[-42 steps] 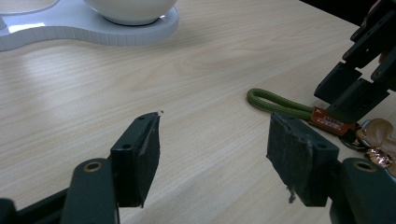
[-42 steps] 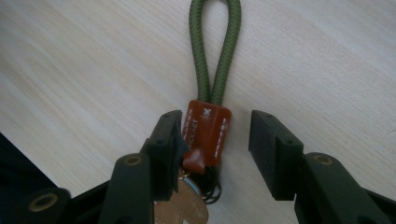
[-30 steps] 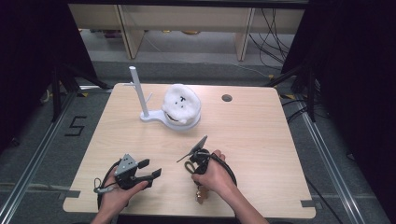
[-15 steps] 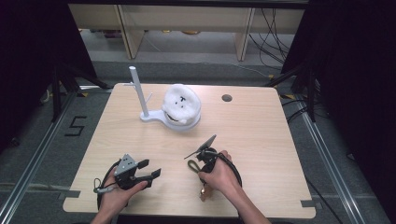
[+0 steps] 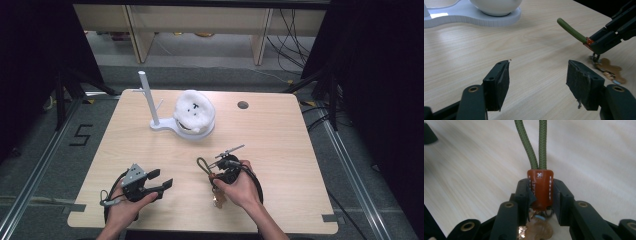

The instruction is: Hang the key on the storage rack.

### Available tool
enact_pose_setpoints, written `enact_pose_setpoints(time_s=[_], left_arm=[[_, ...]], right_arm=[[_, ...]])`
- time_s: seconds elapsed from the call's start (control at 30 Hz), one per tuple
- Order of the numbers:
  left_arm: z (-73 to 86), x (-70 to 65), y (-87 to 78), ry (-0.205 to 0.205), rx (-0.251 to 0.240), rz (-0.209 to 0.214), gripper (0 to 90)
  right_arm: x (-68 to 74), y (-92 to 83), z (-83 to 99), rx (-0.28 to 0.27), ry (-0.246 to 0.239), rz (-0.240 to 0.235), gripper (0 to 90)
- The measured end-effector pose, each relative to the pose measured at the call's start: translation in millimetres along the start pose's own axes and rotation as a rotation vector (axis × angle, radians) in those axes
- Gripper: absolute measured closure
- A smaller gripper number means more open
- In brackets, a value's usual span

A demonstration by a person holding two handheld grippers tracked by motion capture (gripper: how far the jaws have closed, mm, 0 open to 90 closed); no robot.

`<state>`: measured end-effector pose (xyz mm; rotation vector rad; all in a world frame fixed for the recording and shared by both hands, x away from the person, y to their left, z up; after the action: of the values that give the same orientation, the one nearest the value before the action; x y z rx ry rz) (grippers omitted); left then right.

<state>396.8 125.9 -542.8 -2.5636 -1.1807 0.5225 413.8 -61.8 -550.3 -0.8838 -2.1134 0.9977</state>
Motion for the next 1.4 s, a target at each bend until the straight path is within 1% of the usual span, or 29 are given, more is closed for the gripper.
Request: enact_pose_setpoints(time_s=[0.03,0.07,0.1,0.13,0.2,0.23,0.27,0.3,0.33,0.37,0.4,0.43,0.5,0.57,0.6,0.63,0.67,0.7,0.73,0.77,0.83,0.87,0.97,1.0,1.03,1.2,1.23,1.3,1.4], left_arm=[[-4.0,-1.2,0.5,-0.008,-0.018,0.014,34.4],[-6.9,-1.2,-0.1,-0.010,-0.022,0.014,34.4],[-8.9,-1.0,-0.6,-0.014,-0.024,0.011,34.5],[-12.4,-1.6,-0.7,-0.022,-0.036,0.021,34.5],[-21.5,-2.3,-0.6,-0.036,-0.059,0.031,34.6],[-28.7,-3.9,-0.1,-0.046,-0.079,0.041,34.7],[-28.7,-3.9,-0.1,-0.046,-0.079,0.041,34.9],[-40.8,-8.1,0.1,-0.066,-0.102,0.067,34.9],[-40.8,-8.1,0.1,-0.066,-0.102,0.067,35.0],[-53.1,-12.2,1.3,-0.080,-0.129,0.090,35.2],[-53.1,-12.2,1.3,-0.080,-0.129,0.090,35.6],[-58.6,-14.1,1.7,-0.076,-0.136,0.096,36.5],[-68.8,-17.5,3.4,-0.068,-0.155,0.109,37.3],[-78.7,-21.8,8.0,-0.078,-0.174,0.129,41.8],[-78.7,-21.8,8.0,-0.078,-0.174,0.129,43.7],[-79.8,-22.5,10.3,-0.093,-0.175,0.139,45.7],[-80.5,-23.0,12.7,-0.117,-0.179,0.146,47.6],[-81.2,-24.6,17.1,-0.159,-0.188,0.166,49.3],[-81.2,-24.6,17.1,-0.159,-0.188,0.166,50.8],[-82.1,-27.2,20.2,-0.194,-0.194,0.191,52.1],[-84.3,-27.8,22.1,-0.203,-0.204,0.199,55.6],[-85.1,-27.9,22.8,-0.207,-0.208,0.201,57.4],[-85.7,-27.6,23.1,-0.210,-0.205,0.201,64.8],[-86.3,-27.1,23.1,-0.209,-0.209,0.201,64.8],[-87.6,-27.3,22.8,-0.213,-0.214,0.208,69.6],[-87.5,-27.6,22.6,-0.208,-0.209,0.208,76.7],[-87.2,-27.7,23.1,-0.205,-0.211,0.208,78.3],[-88.1,-28.0,23.3,-0.198,-0.220,0.211,81.1],[-89.1,-28.3,22.6,-0.194,-0.222,0.212,83.0]], right_arm=[[0.6,-0.4,-2.7,-0.029,-0.005,-0.007,69.7],[1.9,-2.2,-7.2,-0.078,-0.034,-0.029,69.7],[1.8,-5.2,-11.3,-0.126,-0.031,-0.019,69.7],[2.8,-7.5,-12.7,-0.141,-0.019,-0.013,69.7],[7.5,-13.3,-25.9,-0.275,-0.092,-0.057,69.7],[9.4,-15.0,-29.2,-0.309,-0.098,-0.067,69.6],[9.4,-15.0,-29.2,-0.309,-0.098,-0.067,69.6],[13.7,-19.4,-39.0,-0.402,-0.141,-0.070,69.6],[13.7,-19.4,-39.0,-0.402,-0.141,-0.070,69.6],[18.5,-21.5,-44.4,-0.447,-0.160,-0.078,69.6],[18.5,-21.5,-44.4,-0.447,-0.160,-0.078,69.6],[24.1,-21.3,-47.1,-0.463,-0.163,-0.076,69.6],[26.0,-20.5,-48.8,-0.474,-0.178,-0.078,69.6],[32.9,-16.7,-52.3,-0.490,-0.197,-0.085,69.6],[32.9,-16.7,-52.3,-0.490,-0.197,-0.085,69.6],[37.9,-14.4,-55.5,-0.513,-0.199,-0.096,69.6],[39.2,-14.5,-55.2,-0.507,-0.194,-0.087,69.6],[42.6,-12.7,-57.9,-0.534,-0.194,-0.099,69.6],[42.6,-12.7,-57.9,-0.534,-0.194,-0.099,69.6],[45.6,-11.5,-58.4,-0.532,-0.197,-0.109,69.6],[48.3,-12.1,-58.1,-0.529,-0.189,-0.101,69.6],[49.6,-10.3,-61.2,-0.552,-0.206,-0.109,69.6],[54.5,-9.0,-59.9,-0.534,-0.192,-0.125,69.6],[54.5,-9.0,-59.9,-0.534,-0.192,-0.125,69.6],[54.5,-8.4,-61.2,-0.537,-0.211,-0.122,69.6],[55.4,-8.5,-61.7,-0.540,-0.218,-0.120,69.6],[54.3,-9.1,-63.0,-0.550,-0.235,-0.108,69.6],[57.1,-9.4,-62.3,-0.550,-0.212,-0.120,69.6],[57.8,-10.5,-63.3,-0.557,-0.217,-0.116,69.6]])
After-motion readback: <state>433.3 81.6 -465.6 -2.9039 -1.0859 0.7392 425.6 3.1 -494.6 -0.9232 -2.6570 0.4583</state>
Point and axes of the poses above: each handheld gripper's, and its own axes: y roughly forward along the jaws, z roughly out of its underside, x roughly to its left, the point moved 10 cm from there along y, roughly forward along the jaws, and after that the axes turned 2 degrees about -x, right-handed, at the moved point
